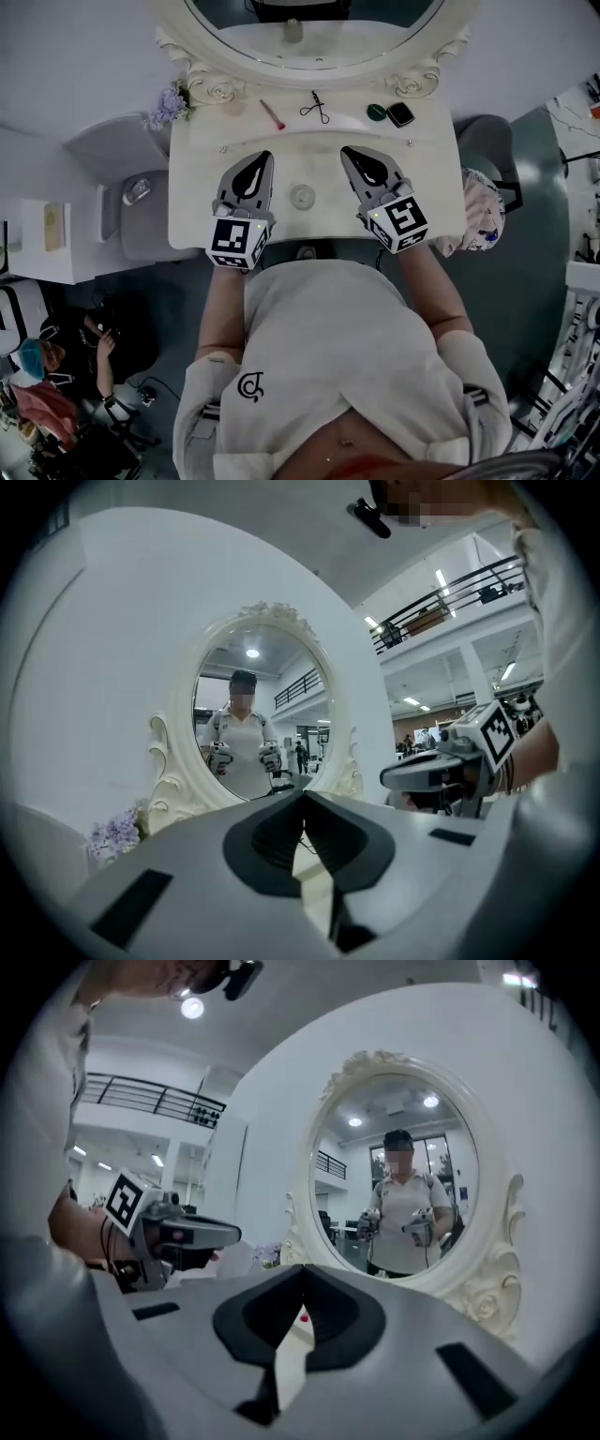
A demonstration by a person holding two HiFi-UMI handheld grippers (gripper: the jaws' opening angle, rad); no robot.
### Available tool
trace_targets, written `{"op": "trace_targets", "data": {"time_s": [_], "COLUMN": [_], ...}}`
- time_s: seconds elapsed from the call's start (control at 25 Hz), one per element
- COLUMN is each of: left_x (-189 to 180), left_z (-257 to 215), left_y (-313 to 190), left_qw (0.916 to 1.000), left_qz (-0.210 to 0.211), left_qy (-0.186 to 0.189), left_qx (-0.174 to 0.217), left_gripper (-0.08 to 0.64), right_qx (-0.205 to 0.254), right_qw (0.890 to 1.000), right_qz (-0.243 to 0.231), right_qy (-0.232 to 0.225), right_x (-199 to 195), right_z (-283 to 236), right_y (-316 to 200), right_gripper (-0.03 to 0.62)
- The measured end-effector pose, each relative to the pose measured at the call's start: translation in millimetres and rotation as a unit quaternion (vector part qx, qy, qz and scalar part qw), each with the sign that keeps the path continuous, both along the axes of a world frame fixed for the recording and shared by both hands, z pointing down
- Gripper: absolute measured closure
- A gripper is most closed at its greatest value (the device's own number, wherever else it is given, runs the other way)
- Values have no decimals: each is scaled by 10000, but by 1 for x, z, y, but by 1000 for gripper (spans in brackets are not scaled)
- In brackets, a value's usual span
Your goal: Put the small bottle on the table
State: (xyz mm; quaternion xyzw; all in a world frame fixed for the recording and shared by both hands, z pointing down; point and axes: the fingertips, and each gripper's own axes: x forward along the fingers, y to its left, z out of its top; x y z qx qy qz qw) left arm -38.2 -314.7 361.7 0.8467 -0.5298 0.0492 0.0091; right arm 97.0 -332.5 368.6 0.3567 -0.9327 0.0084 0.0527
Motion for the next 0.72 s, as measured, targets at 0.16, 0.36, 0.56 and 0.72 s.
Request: {"op": "trace_targets", "data": {"time_s": [0.16,0.36,0.56,0.72], "left_x": [-11,-17,-12,-4], "left_z": [-14,-28,-29,-28], "left_y": [-1,-3,0,5], "left_qw": [9995,9990,9992,9992], "left_qz": [-266,-397,-265,-108], "left_qy": [-98,-94,-265,-362], "left_qx": [125,181,144,140], "left_gripper": [546,546,546,546], "right_qx": [152,318,473,499], "right_qw": [9996,9991,9975,9980], "right_qz": [56,201,382,319], "right_qy": [-210,-197,-346,-233], "right_x": [1,3,10,9], "right_z": [-15,-20,-31,-31], "right_y": [-2,-3,-1,2], "right_gripper": [584,584,586,586]}}
